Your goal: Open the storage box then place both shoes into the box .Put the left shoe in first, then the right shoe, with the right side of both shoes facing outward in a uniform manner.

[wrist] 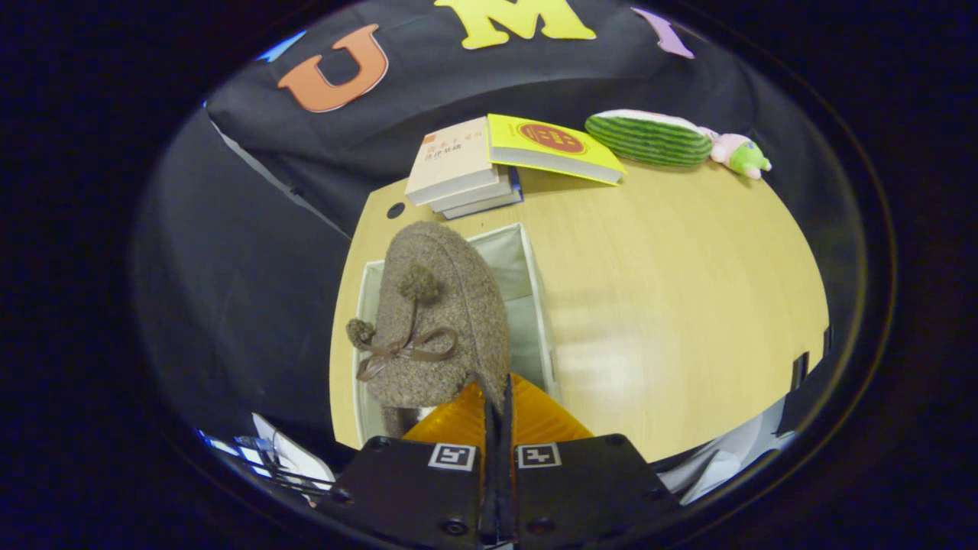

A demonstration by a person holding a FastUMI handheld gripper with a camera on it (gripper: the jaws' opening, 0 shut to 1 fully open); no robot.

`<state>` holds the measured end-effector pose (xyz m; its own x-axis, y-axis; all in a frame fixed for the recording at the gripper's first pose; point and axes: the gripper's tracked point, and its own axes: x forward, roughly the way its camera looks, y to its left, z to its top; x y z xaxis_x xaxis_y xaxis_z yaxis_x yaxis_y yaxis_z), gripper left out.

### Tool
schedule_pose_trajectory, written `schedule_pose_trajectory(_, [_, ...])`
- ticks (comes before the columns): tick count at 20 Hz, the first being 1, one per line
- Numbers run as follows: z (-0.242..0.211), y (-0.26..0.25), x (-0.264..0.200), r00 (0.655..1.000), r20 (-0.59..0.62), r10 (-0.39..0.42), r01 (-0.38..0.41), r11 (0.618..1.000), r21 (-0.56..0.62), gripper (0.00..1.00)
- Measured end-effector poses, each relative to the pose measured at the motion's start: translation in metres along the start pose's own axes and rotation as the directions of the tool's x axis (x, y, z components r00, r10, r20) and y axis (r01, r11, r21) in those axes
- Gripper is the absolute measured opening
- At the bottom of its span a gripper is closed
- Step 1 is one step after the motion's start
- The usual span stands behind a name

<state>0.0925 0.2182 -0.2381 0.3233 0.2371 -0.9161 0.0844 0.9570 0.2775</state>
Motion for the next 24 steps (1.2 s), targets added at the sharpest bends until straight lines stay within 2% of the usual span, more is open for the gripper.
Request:
schedule_pose_trajectory(6, [-0.003, -0.002, 0.008, 1.0, 0.025, 0.001, 0.0, 1.0, -0.018, 0.07])
schedule_pose_trajectory(8, [-0.004, 0.005, 0.007, 0.999, 0.042, 0.032, -0.031, 0.999, -0.03, 0.13])
schedule_pose_trajectory(11, [-0.004, 0.008, -0.006, 0.996, 0.077, 0.051, -0.045, 0.996, -0.077, 0.29])
schedule_pose_trajectory(13, [0.007, 0.003, -0.023, 0.99, 0.141, 0.019, -0.004, 0.994, -0.111, 0.44])
schedule_pose_trajectory(16, [0.029, -0.002, -0.052, 0.963, 0.267, -0.025, 0.072, 0.983, -0.168, 0.66])
schedule_pose_trajectory(18, [0.04, -0.003, -0.07, 0.943, 0.331, -0.028, 0.094, 0.978, -0.186, 0.68])
schedule_pose_trajectory(20, [0.045, 0.001, -0.092, 0.924, 0.383, 0.007, 0.076, 0.977, -0.201, 0.68])
schedule_pose_trajectory(24, [0.059, -0.003, -0.139, 0.862, 0.506, 0.031, 0.079, 0.978, -0.195, 0.94])
